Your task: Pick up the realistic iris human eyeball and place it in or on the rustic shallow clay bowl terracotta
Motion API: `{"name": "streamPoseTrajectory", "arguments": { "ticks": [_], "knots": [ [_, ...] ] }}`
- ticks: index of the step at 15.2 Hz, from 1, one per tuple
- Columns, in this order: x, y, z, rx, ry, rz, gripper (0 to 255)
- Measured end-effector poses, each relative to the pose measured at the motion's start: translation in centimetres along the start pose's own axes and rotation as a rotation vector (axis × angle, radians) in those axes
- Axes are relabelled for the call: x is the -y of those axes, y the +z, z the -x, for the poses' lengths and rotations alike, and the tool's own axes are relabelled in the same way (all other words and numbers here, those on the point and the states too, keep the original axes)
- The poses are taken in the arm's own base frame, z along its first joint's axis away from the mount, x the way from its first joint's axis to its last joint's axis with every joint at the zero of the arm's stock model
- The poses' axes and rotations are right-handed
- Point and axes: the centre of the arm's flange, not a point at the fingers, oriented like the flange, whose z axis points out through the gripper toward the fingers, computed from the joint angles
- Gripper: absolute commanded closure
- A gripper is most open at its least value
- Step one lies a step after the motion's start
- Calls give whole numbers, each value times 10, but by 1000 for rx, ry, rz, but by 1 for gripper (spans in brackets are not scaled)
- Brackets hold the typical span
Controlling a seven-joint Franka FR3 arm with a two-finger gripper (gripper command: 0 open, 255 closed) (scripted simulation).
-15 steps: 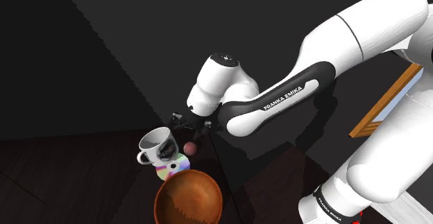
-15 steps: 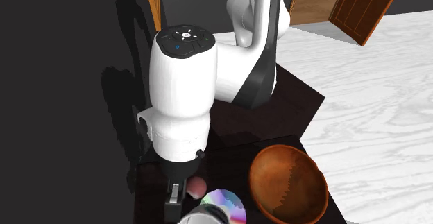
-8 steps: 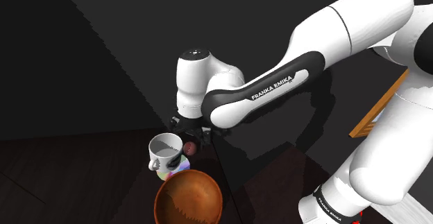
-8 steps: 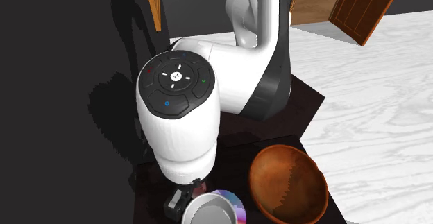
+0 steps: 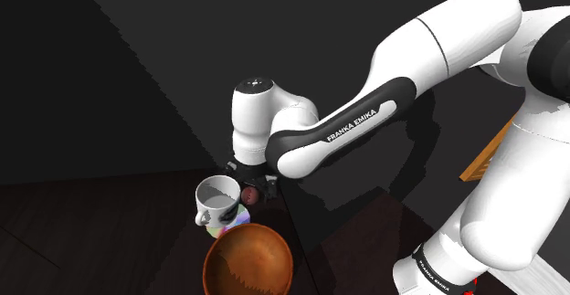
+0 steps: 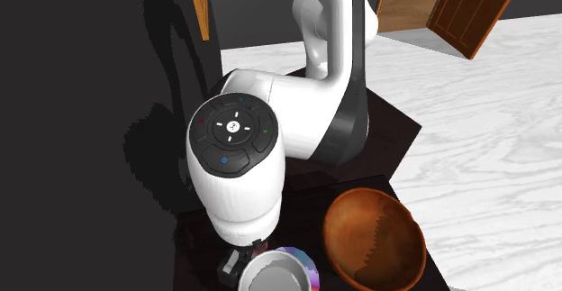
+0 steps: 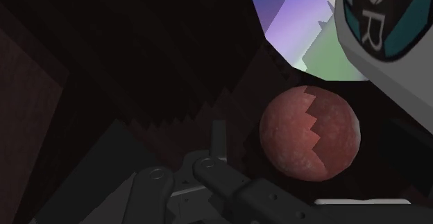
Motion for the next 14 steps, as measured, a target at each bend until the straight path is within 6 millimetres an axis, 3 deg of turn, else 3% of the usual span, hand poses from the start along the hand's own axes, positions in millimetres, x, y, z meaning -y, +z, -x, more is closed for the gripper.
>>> {"name": "streamPoseTrajectory", "arguments": {
  "ticks": [3,4,14],
  "knots": [
    [0,0,0,0,0,0,0],
    [0,1,0,0,0,0,255],
    [0,1,1,0,-1,1,255]
  ]
}}
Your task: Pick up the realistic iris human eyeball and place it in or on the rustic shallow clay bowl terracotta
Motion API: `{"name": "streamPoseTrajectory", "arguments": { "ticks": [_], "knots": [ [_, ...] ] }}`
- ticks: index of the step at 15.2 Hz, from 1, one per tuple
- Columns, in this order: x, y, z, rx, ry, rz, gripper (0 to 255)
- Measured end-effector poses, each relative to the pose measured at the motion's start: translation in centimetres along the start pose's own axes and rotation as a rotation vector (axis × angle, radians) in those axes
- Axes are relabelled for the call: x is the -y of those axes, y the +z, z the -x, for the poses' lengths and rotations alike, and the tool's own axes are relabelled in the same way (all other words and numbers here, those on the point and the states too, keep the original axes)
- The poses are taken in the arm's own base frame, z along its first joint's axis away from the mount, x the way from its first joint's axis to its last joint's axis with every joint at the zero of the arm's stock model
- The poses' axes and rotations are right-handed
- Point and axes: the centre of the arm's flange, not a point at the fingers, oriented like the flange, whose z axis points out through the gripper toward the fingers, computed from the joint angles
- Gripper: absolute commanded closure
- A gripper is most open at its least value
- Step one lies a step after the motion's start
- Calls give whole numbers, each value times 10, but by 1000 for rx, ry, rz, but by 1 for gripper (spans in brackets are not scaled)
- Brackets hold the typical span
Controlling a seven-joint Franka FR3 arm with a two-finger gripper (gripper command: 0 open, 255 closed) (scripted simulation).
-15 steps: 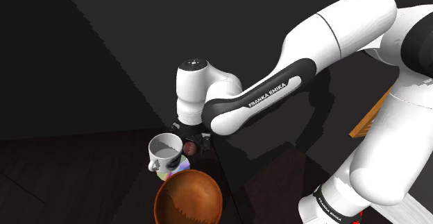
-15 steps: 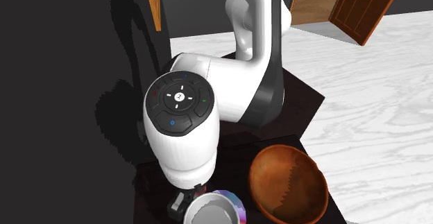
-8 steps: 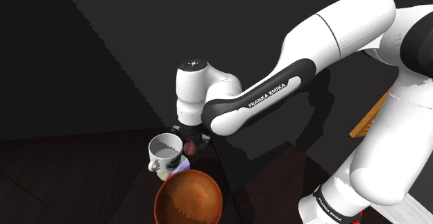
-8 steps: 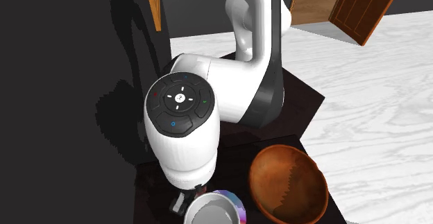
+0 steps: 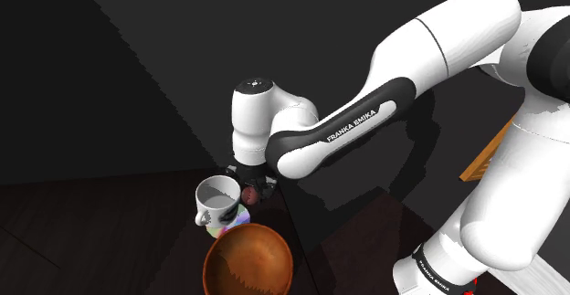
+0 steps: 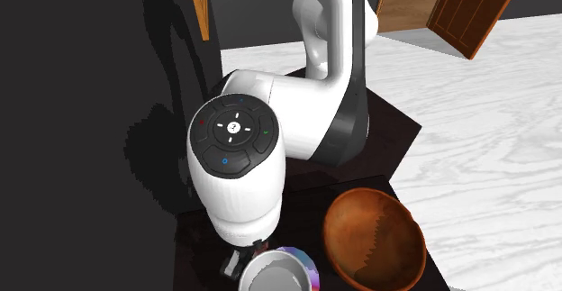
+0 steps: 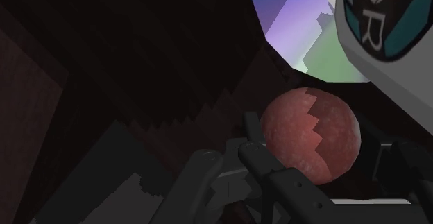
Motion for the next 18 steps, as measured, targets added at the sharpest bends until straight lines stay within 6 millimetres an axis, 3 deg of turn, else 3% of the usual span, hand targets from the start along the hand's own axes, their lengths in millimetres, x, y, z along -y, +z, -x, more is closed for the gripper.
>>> {"name": "streamPoseTrajectory", "arguments": {
  "ticks": [18],
  "knots": [
    [-4,-89,-8,0,0,0,255]
  ]
}}
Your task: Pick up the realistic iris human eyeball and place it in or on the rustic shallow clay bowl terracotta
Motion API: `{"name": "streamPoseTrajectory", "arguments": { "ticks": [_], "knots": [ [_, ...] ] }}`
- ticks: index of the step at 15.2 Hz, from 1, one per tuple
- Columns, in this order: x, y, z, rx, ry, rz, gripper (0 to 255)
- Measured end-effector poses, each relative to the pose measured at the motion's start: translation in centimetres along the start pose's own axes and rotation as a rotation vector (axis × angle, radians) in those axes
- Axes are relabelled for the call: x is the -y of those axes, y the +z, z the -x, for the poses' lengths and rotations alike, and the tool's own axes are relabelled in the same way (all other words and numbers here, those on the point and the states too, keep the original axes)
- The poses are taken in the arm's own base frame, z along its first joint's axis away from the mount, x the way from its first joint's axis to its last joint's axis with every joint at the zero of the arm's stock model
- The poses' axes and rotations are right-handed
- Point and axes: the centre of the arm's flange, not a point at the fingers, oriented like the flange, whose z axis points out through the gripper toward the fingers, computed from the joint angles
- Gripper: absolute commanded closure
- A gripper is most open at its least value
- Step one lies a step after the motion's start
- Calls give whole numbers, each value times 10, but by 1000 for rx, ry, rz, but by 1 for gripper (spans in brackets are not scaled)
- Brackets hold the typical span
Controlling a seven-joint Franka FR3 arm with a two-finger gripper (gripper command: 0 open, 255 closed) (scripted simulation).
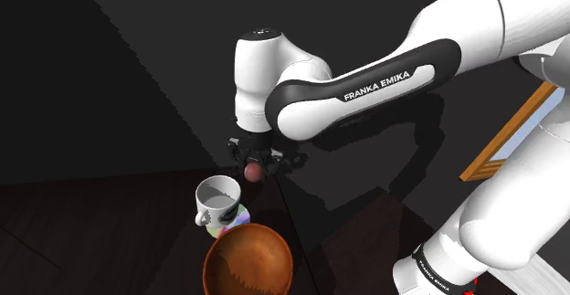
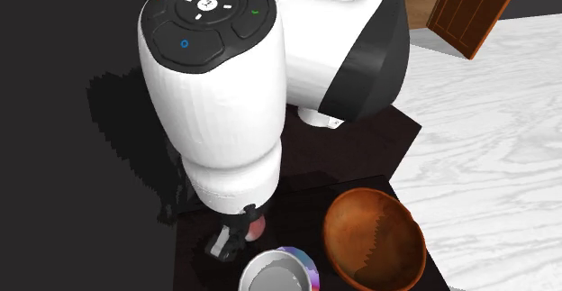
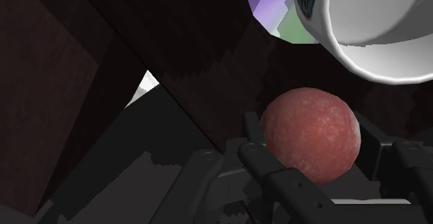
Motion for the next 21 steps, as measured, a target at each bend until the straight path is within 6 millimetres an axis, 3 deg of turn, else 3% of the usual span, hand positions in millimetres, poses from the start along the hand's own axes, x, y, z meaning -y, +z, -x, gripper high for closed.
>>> {"name": "streamPoseTrajectory", "arguments": {
  "ticks": [12,16,21],
  "knots": [
    [-3,-61,-4,0,0,0,255],
    [-21,-68,31,0,-1,0,255],
    [-46,-70,93,0,-2,0,255]
  ]
}}
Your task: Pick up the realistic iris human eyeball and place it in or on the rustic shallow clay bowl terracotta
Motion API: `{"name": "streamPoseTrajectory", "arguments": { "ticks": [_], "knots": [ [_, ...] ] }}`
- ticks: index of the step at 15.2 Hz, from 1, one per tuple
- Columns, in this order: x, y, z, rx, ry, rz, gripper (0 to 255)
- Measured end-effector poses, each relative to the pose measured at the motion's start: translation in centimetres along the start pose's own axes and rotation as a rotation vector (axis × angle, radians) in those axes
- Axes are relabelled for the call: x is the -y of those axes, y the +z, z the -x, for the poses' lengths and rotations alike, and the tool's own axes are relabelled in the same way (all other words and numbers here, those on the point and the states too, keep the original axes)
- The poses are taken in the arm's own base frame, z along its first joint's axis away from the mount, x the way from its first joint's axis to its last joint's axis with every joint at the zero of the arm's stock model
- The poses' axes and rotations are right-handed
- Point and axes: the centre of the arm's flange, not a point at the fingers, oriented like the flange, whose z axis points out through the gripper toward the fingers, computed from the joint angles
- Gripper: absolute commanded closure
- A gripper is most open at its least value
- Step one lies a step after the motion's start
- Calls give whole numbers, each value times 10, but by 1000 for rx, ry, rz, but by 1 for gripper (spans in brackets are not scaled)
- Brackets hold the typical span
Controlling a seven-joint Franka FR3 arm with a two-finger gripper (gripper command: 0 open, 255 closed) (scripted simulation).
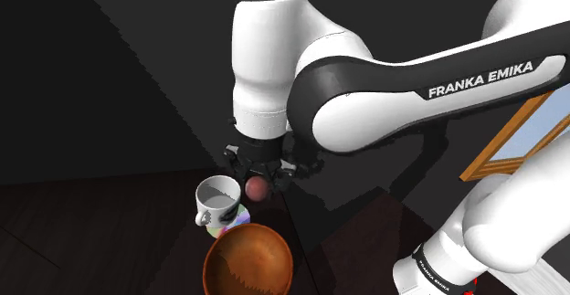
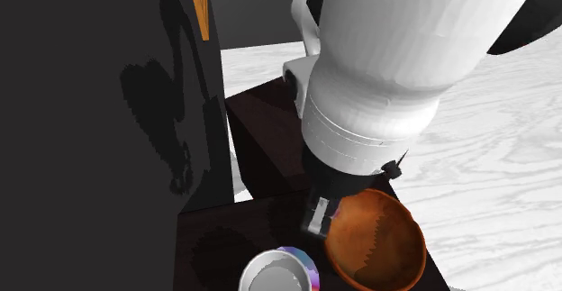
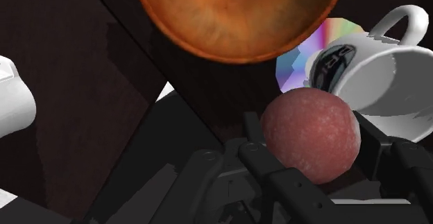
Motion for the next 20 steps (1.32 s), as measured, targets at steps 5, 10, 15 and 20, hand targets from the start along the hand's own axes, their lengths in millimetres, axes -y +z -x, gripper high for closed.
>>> {"name": "streamPoseTrajectory", "arguments": {
  "ticks": [5,10,15,20],
  "knots": [
    [-24,2,60,0,0,1,255],
    [-37,13,90,0,1,1,255],
    [-34,38,92,0,1,1,255],
    [-34,62,94,0,2,1,255]
  ]
}}
